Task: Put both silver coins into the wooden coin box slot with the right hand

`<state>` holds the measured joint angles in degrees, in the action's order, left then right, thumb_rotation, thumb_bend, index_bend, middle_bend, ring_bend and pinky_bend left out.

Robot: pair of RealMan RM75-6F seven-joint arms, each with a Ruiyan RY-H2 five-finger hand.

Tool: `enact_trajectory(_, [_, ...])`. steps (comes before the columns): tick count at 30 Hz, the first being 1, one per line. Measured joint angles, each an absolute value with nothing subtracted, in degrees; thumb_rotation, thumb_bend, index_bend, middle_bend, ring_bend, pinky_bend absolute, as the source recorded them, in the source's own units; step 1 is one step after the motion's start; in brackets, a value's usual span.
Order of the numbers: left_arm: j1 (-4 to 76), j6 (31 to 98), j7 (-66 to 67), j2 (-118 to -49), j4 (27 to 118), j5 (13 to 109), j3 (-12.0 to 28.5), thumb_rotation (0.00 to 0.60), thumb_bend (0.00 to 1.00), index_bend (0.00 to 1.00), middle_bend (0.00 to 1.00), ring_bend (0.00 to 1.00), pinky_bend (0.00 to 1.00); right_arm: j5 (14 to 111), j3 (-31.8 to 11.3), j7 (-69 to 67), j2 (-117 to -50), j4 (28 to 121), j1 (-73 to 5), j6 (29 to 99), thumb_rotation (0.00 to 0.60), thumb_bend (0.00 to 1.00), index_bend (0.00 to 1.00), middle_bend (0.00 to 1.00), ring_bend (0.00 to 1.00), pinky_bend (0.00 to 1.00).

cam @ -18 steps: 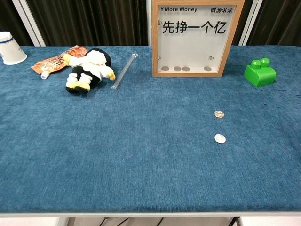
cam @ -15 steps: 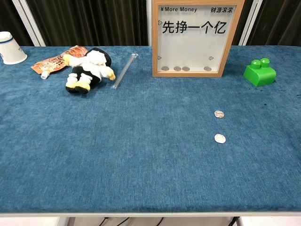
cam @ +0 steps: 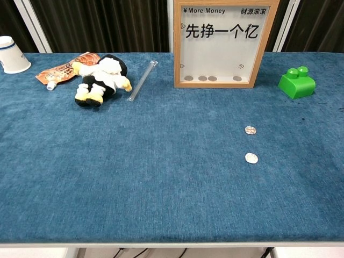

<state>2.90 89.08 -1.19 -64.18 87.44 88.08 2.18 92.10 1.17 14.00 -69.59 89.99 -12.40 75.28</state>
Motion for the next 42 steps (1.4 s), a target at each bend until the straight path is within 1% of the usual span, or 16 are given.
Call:
enact_trajectory(4, [2.83, 88.95, -1.54, -64.53, 86.93, 87.83, 2.11, 0.600, 0.08, 0.05, 0.00, 0.00, 0.00, 94.34, 1.37, 15.94, -71.87, 90.36, -15.25, 72.15, 0.600, 0.17, 0.00, 0.00, 0.00, 0.00])
enact_trajectory(8, [2.67, 89.01, -1.96, -64.58, 86.61, 87.68, 2.06, 0.600, 0.08, 0.05, 0.00, 0.00, 0.00, 95.50, 1.43, 17.02, -74.76, 89.71, -18.27, 68.23, 0.600, 0.29, 0.00, 0.00, 0.00, 0.00])
enact_trajectory(16, [2.55, 88.92, -2.67, -64.45, 86.24, 87.43, 2.05, 0.600, 0.08, 0.05, 0.00, 0.00, 0.00, 96.18, 2.05, 17.55, -81.31, 86.05, -21.84, 62.56, 0.600, 0.30, 0.01, 0.00, 0.00, 0.00])
enact_trajectory(26, [2.83, 88.09, -4.55, -64.72, 84.80, 87.09, 2.12, 0.600, 0.07, 0.05, 0.00, 0.00, 0.00, 95.80, 2.48, 15.33, -86.51, 80.35, -23.14, 62.04, 0.600, 0.29, 0.15, 0.00, 0.00, 0.00])
enact_trajectory(32, [2.93, 87.92, -5.47, -64.84, 83.96, 86.98, 2.19, 0.600, 0.07, 0.05, 0.00, 0.00, 0.00, 95.97, 2.60, 13.39, -88.73, 77.88, -24.05, 62.11, 0.600, 0.30, 0.19, 0.00, 0.00, 0.00])
enact_trajectory(39, [3.03, 87.65, -5.77, -64.94, 83.54, 86.74, 2.28, 0.600, 0.07, 0.05, 0.00, 0.00, 0.00, 96.49, 2.43, 11.60, -91.28, 74.98, -24.53, 63.86, 0.600, 0.32, 0.34, 0.00, 0.00, 0.00])
enact_trajectory(42, [3.11, 87.57, -5.87, -64.96, 83.42, 86.69, 2.34, 0.600, 0.07, 0.05, 0.00, 0.00, 0.00, 96.96, 2.34, 10.51, -92.37, 73.28, -24.65, 65.09, 0.600, 0.32, 0.37, 0.00, 0.00, 0.00])
